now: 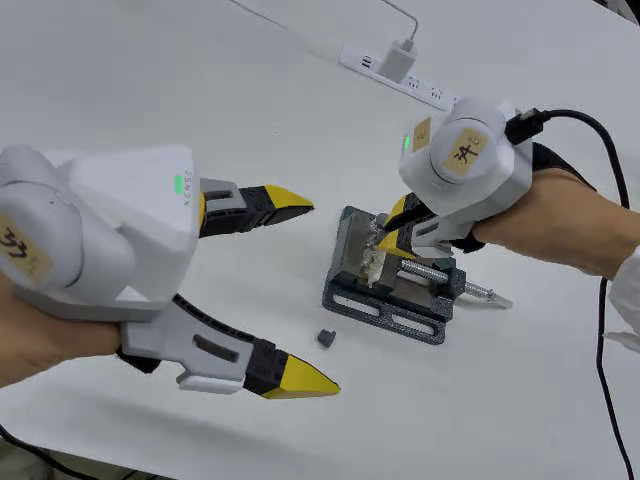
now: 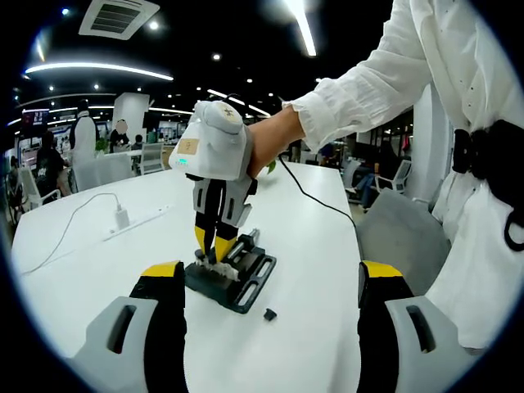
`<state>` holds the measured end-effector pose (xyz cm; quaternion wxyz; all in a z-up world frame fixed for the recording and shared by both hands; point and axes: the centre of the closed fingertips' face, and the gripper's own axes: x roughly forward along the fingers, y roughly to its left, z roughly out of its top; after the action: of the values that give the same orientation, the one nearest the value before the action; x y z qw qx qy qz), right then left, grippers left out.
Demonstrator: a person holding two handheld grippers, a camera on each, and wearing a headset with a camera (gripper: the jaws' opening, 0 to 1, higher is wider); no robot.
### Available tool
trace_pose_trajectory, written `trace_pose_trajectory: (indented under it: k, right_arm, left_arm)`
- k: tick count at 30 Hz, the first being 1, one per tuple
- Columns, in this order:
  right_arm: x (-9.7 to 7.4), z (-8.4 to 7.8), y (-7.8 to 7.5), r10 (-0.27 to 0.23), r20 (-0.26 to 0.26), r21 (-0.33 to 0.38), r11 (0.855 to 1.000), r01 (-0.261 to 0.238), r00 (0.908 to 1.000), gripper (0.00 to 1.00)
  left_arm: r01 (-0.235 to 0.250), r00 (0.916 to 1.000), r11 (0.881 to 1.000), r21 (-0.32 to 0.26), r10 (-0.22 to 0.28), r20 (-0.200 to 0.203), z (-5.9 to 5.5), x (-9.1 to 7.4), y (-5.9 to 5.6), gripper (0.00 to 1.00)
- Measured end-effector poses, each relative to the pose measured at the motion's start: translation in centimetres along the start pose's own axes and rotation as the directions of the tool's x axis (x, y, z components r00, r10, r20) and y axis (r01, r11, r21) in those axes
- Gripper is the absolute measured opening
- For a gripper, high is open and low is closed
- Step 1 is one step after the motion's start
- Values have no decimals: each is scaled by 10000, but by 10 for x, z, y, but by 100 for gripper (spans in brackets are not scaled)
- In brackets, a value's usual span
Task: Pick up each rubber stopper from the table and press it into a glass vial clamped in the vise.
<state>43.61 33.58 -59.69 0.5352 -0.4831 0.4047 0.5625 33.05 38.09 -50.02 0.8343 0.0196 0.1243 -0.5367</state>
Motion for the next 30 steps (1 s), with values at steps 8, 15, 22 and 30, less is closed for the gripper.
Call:
trace_pose_trajectory:
  k: [8, 15, 22, 30]
  right_arm:
    - [-10, 2, 2, 45, 456, 387, 9992, -62, 9989, 9]
    - [-14, 2, -4, -28, 852, 739, 9973, -35, 9964, 6]
    - [-16, 1, -2, 87, 994, 894, 9958, -176, 9950, 3]
    - [-11, -1, 0, 254, 1016, 992, 9944, -356, 9945, 2]
  left_arm:
    - [-28, 10000, 10000, -7, 28, -23, -1, 0, 1, 86]
    - [-8, 10000, 10000, 2, 8, -64, -2, 0, 1, 86]
    - [-10, 10000, 10000, -58, 10, -23, -1, 0, 1, 85]
    - [-16, 10000, 10000, -85, 16, -21, -2, -1, 2, 85]
